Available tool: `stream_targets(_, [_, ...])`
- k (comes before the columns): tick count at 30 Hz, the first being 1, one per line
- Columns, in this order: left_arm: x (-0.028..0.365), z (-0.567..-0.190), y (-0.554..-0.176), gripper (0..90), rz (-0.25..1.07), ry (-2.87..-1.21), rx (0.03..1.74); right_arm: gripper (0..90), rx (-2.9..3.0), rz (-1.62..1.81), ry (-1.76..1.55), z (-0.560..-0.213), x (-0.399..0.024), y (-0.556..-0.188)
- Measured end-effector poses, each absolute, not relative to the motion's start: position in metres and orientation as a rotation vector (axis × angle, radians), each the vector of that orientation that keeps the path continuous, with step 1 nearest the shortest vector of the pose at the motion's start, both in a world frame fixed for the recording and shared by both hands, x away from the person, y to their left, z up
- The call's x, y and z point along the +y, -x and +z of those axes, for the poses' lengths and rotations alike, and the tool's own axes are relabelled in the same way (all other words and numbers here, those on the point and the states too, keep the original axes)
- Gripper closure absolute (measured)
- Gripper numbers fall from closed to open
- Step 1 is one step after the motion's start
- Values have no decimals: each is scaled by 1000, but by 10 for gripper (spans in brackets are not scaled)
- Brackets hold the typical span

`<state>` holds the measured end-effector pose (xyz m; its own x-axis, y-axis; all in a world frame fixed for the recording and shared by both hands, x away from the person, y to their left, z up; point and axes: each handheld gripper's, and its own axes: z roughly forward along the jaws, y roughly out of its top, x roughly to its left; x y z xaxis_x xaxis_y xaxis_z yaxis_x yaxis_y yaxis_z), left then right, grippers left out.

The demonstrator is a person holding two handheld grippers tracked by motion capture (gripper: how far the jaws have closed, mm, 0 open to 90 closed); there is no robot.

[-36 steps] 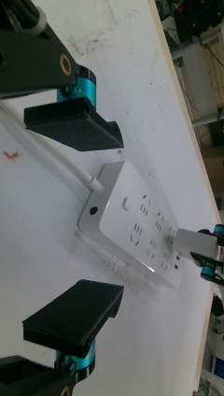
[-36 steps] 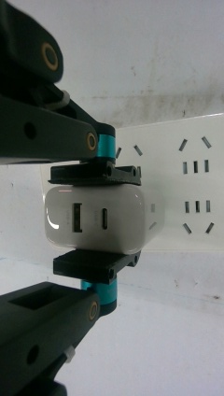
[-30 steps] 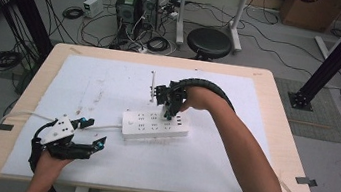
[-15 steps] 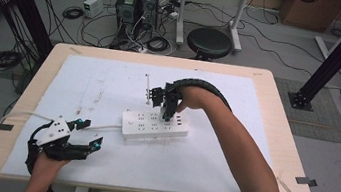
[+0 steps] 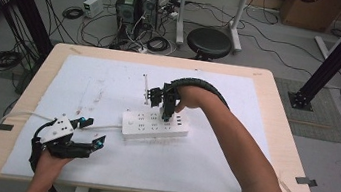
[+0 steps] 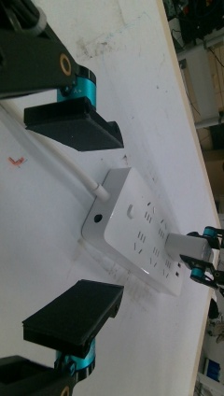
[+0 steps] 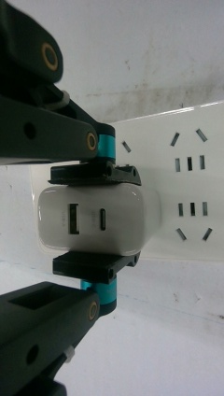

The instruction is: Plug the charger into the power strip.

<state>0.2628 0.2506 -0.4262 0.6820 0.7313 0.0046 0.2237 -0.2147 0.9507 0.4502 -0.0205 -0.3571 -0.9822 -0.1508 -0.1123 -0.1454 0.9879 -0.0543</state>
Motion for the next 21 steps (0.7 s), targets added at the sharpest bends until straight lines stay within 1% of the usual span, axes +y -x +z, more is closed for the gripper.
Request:
stream_targets(6, [251,-426,-263,250,563,-1760,771,640,3045,-51,195,-359,-22,-455])
stream_targets(14, [253,-427,-262,253,568,-1761,770,635,3069,93,144,-364,-34,-459])
stream_targets(21, [255,-426,-260,253,575,-1760,772,632,3061,64,152,-364,-32,-457])
